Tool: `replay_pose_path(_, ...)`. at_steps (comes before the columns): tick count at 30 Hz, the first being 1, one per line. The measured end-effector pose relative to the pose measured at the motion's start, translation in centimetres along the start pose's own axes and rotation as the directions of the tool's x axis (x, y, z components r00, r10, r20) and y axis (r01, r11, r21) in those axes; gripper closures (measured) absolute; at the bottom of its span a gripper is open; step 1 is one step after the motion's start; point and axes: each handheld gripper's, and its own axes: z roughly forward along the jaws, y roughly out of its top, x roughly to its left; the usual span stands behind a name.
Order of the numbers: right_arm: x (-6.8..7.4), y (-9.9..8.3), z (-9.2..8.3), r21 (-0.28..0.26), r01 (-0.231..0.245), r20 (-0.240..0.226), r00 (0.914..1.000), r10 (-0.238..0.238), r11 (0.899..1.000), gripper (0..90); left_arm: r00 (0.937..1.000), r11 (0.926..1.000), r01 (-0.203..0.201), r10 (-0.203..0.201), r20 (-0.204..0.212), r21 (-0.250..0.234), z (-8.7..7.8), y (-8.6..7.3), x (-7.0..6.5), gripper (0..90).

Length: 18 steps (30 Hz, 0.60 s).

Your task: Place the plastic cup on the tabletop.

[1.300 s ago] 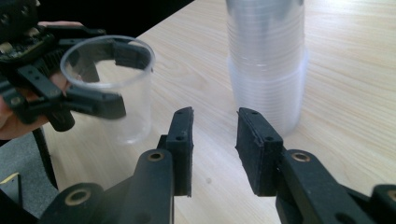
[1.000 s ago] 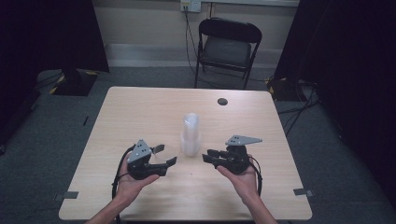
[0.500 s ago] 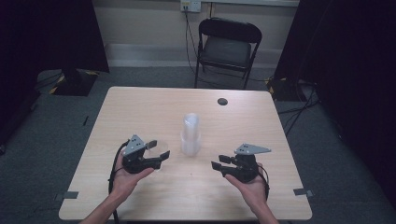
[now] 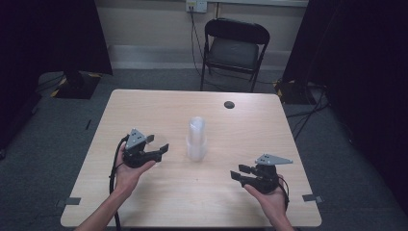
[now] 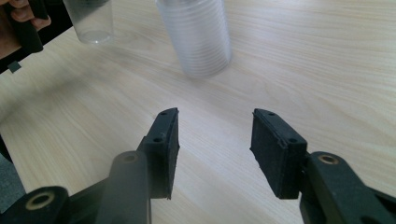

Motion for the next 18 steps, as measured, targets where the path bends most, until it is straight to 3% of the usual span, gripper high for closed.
replay_pose_path(3,-0.1,-0.2,-0.1,-0.001,-0.004,0.002,1.0000,0.004,1.000,52.0,0.9997,0.9998,-0.017,0.017,-0.015,-0.010,0.2,0.4,0.2,29.9)
replay_pose_path(4,-0.2,-0.2,-0.1,-0.001,-0.006,0.004,1.0000,0.006,1.000,52.0,0.9997,0.9985,-0.021,0.021,-0.013,-0.050,0.3,0.5,0.4,29.9)
replay_pose_path(6,-0.3,-0.4,-0.1,-0.004,-0.010,0.002,0.9999,0.010,1.000,51.9,0.9996,0.9993,-0.028,0.028,-0.006,-0.026,0.9,1.2,0.8,29.6)
replay_pose_path(8,-0.4,-0.5,-0.1,-0.003,-0.011,0.001,0.9999,0.011,1.000,51.9,0.9996,0.9980,-0.023,0.023,-0.015,-0.058,1.4,1.4,1.1,29.5)
replay_pose_path(10,-0.4,-0.6,-0.1,0.000,-0.010,0.004,0.9999,0.010,1.000,51.8,0.9997,0.9992,-0.020,0.020,-0.017,-0.034,1.9,1.7,1.5,29.4)
replay_pose_path(13,-0.4,-0.6,-0.2,-0.008,-0.009,0.007,0.9999,0.009,1.000,51.6,0.9994,0.9990,-0.004,0.002,-0.035,-0.045,2.6,1.9,2.2,29.5)
replay_pose_path(15,-0.4,-0.6,-0.3,-0.011,-0.009,0.011,0.9999,0.009,1.000,51.7,0.9980,0.9987,-0.008,0.005,-0.063,-0.051,3.1,1.8,2.5,29.6)
replay_pose_path(18,-0.5,-0.7,-0.2,-0.004,-0.009,0.012,0.9999,0.009,1.000,51.7,0.9977,0.9992,-0.023,0.021,-0.064,-0.034,3.7,1.7,2.8,29.7)
